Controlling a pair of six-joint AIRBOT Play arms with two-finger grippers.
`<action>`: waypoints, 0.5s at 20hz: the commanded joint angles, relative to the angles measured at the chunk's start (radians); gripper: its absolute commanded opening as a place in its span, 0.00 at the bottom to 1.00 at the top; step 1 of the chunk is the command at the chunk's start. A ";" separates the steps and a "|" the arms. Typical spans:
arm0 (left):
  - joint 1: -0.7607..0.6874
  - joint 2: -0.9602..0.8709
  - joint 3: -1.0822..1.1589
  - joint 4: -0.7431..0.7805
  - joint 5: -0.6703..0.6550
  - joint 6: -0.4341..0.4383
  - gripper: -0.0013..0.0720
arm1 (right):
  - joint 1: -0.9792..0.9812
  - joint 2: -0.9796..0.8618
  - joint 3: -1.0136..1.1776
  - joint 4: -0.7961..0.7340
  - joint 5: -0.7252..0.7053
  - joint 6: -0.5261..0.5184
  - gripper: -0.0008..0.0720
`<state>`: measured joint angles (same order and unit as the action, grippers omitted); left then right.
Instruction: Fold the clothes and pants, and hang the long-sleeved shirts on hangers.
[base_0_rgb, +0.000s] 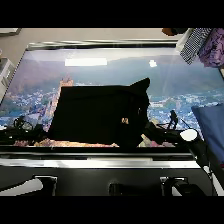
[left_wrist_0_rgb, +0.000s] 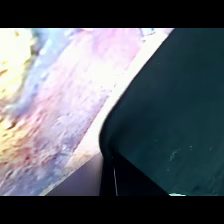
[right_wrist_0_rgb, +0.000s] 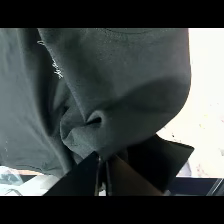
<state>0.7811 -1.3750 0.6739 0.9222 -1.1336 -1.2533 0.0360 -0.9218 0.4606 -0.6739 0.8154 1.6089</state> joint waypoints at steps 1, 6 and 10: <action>-0.005 0.004 0.013 -0.071 -0.037 0.054 0.04 | -0.001 0.026 0.019 -0.018 0.005 0.000 0.05; -0.039 0.088 0.177 -0.329 -0.036 0.049 0.04 | 0.000 0.041 0.269 -0.156 0.024 -0.050 0.05; -0.170 0.160 0.516 -0.349 -0.036 -0.038 0.03 | 0.000 0.041 0.567 -0.245 0.042 -0.083 0.05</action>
<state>0.6804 -1.2617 0.9905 0.6369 -1.1713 -1.2377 0.0360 -0.8833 0.8425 -0.8375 0.8421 1.5517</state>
